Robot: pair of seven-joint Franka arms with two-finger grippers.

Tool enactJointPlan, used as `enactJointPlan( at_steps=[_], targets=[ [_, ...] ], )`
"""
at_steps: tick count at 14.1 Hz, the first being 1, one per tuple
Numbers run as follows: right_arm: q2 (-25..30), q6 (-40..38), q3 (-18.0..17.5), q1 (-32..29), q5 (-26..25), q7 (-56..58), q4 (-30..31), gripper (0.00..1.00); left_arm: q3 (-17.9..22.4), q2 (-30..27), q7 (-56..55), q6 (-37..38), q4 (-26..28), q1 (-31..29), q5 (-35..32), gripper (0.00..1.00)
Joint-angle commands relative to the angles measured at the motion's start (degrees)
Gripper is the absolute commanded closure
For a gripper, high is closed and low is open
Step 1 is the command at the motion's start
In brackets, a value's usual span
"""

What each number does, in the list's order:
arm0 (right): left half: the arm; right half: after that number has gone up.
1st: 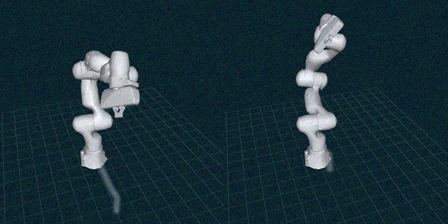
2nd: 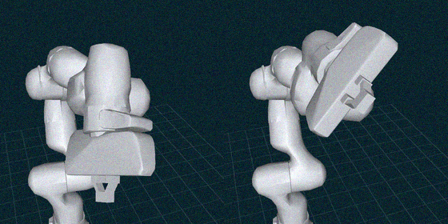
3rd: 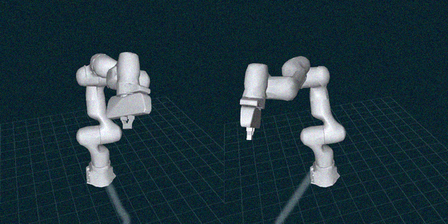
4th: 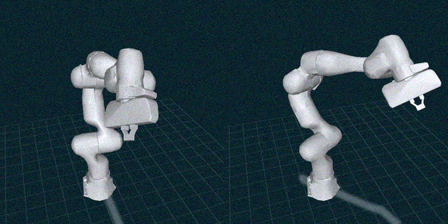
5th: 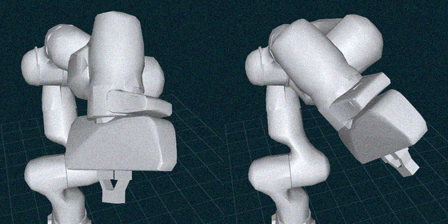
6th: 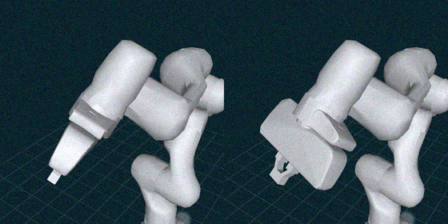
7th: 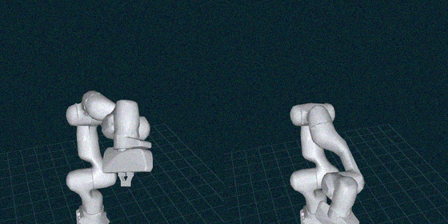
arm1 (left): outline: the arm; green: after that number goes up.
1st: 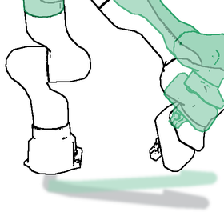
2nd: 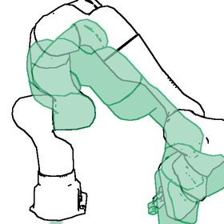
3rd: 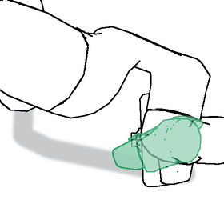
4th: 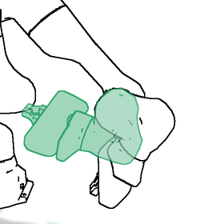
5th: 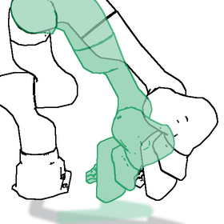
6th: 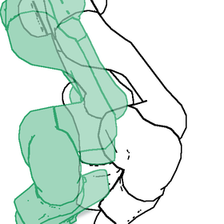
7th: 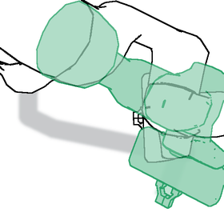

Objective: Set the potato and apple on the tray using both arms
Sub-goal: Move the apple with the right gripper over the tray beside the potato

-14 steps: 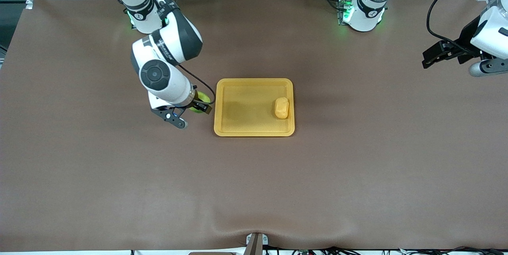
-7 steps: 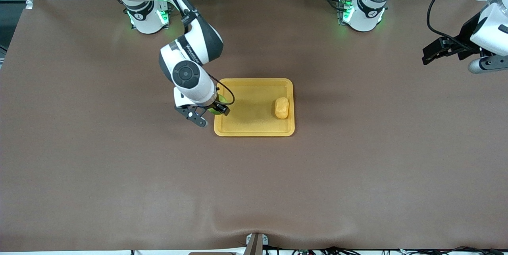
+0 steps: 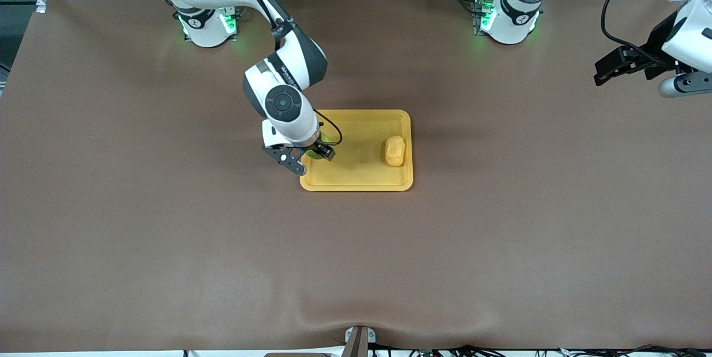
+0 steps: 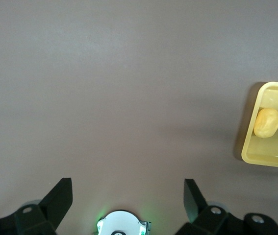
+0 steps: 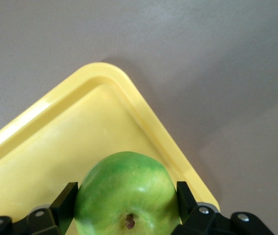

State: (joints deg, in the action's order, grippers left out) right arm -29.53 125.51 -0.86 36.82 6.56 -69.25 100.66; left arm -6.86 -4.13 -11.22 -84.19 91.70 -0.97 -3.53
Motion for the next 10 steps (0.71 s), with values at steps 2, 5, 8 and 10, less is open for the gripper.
enactJointPlan(
  at_steps=[2,5,8,10],
  targets=[
    [-1.1,0.9,1.0,2.0,-0.4,-2.2,0.1,1.0,0.4,-1.6,1.4,0.4,1.0,-0.3,1.0,0.0],
    [-2.1,2.2,1.1,2.3,-2.2,-4.1,0.1,1.0,0.4,-1.5,1.4,0.4,0.9,-0.3,0.9,0.0],
    [-3.5,3.2,1.1,3.2,-2.3,-4.9,0.1,1.0,0.4,-1.4,1.4,0.3,0.9,-0.3,0.9,0.0],
    [-3.7,3.3,1.1,3.3,-2.3,-4.9,0.1,1.0,0.4,-1.4,1.4,0.4,0.9,-0.4,0.9,0.0]
  ],
)
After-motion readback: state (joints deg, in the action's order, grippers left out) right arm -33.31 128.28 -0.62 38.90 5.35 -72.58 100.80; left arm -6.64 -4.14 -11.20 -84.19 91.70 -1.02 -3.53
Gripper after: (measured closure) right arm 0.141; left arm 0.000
